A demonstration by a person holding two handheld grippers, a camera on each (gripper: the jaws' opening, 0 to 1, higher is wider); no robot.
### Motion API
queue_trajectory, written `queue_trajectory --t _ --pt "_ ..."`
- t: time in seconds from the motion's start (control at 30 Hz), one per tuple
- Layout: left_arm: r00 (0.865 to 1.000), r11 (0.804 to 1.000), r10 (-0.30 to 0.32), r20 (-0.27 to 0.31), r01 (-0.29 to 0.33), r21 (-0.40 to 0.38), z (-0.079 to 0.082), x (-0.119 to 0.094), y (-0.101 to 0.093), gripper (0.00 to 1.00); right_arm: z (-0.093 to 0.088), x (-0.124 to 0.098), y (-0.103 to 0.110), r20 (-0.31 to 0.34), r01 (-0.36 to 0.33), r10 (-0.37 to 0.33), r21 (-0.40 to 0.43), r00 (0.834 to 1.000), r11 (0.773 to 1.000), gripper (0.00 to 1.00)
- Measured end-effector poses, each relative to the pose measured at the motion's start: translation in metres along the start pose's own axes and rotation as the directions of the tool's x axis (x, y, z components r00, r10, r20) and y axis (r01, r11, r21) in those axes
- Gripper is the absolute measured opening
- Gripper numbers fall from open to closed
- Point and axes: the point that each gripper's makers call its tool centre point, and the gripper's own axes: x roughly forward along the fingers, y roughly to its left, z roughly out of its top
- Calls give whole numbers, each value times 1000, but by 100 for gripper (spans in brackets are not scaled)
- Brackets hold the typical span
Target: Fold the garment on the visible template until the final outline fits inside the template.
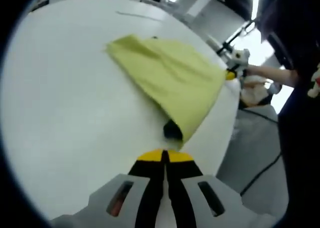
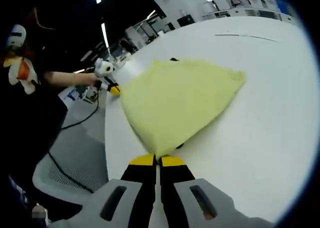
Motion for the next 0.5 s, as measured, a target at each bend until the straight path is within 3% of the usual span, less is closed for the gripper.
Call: queue_trajectory --t 0.07,0.2,0.37,0.5 --pt "1000 1000 3 -6 -3 -6 -2 0 1 0 -1 0 3 -2 -16 16 39 1000 999 3" --pt "1000 1000 23 -8 -23 -13 -2 -2 2 0 0 -5 -3 -15 35 -34 43 999 998 4" --pt "996 999 43 73 -41 -30 22 -5 -6 0 3 -22 -11 31 122 -124 74 992 990 11" --pt "986 997 71 151 -65 -43 44 -13 -9 0 10 -42 -13 98 210 -219 94 971 973 16"
